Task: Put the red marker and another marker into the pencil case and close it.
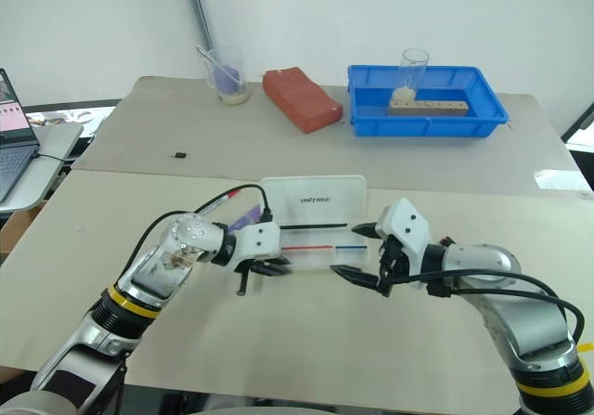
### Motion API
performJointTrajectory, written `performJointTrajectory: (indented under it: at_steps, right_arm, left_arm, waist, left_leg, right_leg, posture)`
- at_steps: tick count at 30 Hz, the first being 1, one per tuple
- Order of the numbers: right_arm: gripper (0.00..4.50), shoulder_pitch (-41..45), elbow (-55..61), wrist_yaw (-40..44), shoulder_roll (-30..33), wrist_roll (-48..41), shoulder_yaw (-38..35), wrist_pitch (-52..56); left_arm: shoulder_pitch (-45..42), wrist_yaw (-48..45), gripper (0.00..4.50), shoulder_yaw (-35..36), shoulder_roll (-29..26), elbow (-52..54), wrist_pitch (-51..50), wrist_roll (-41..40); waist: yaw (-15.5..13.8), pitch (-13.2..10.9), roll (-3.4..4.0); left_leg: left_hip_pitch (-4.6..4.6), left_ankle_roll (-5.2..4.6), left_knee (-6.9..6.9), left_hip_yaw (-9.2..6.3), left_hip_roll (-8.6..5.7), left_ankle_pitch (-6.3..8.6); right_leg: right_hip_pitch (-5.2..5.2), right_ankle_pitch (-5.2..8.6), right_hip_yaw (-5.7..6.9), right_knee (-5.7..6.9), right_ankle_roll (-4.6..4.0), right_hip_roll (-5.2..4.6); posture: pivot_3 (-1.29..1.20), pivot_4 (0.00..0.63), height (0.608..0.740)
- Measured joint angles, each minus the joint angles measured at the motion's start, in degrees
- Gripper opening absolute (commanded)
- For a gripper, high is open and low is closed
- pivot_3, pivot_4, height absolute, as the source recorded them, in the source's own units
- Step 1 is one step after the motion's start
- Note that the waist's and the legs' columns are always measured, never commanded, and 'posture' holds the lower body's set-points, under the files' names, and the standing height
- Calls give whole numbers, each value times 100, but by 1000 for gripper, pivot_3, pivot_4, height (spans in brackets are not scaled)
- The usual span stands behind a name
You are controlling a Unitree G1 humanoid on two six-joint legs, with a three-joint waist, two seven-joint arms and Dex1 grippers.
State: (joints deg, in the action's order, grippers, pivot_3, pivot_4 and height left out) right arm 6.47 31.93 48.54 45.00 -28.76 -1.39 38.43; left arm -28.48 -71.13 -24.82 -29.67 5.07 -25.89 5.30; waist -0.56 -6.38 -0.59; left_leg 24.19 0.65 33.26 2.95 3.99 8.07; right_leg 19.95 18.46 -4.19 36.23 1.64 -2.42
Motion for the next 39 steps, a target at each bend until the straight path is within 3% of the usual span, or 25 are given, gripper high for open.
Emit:
performJointTrajectory:
  at_steps: [6, 12, 20, 24, 28, 32, 39]
  right_arm:
    - [4500, 170, -187, 54, 0, 49, 19, -86]
    - [4500, 272, -360, 138, -4, 57, 58, -120]
    - [4500, 622, -483, 154, -41, -92, 28, -113]
    - [4500, 905, -387, 148, -94, -220, 64, -53]
    - [4500, 1411, -188, 79, -303, -515, 166, 233]
    - [4500, 1952, -111, -4, -486, -648, 342, 430]
    - [4500, 2309, -126, -46, -706, -692, 608, 563]
  left_arm:
    - [-86, -138, 4426, -35, -356, 117, 198, -95]
    - [-532, -296, 4426, 384, -815, 812, -178, -497]
    - [-1067, -286, 4426, 1535, -1498, 1694, -1669, -1585]
    - [-792, 740, 4426, 2362, -1463, 969, -1656, -1515]
    - [80, 1628, 4426, 2847, -1352, 274, -1155, -1333]
    - [407, 2024, 4426, 3064, -1198, -403, -604, -1355]
    - [131, 2037, 4426, 3085, -933, -2441, 527, -1364]
  waist:
    - [-7, 0, 0]
    - [6, 0, 0]
    - [16, -1, -1]
    - [28, 1, 2]
    - [70, 0, -1]
    - [-1, -4, -13]
    - [-31, -1, -15]
  left_leg:
    - [1, 0, 1, 0, 0, 0]
    - [2, 0, 0, 0, 0, 0]
    - [-1, -1, 1, -2, 0, 0]
    - [-6, -4, 0, -4, 1, 2]
    - [-3, -9, -4, -3, 4, 5]
    - [-3, -8, 3, -2, 4, 5]
    - [-1, -8, 5, 5, 1, 4]
  right_leg:
    - [0, 0, 0, 0, -1, 0]
    - [4, 1, 0, 2, -1, 1]
    - [0, 2, 1, 2, 2, 2]
    - [1, 2, 1, 7, 2, 2]
    - [10, 0, 0, 14, -2, 2]
    - [18, 1, 6, 38, -5, -2]
    - [22, 5, 8, 50, -14, -8]
  posture:
    - [0, 150, 740]
    - [0, 150, 740]
    - [0, 150, 740]
    - [0, 150, 740]
    - [0, 150, 740]
    - [0, 150, 740]
    - [0, 150, 740]
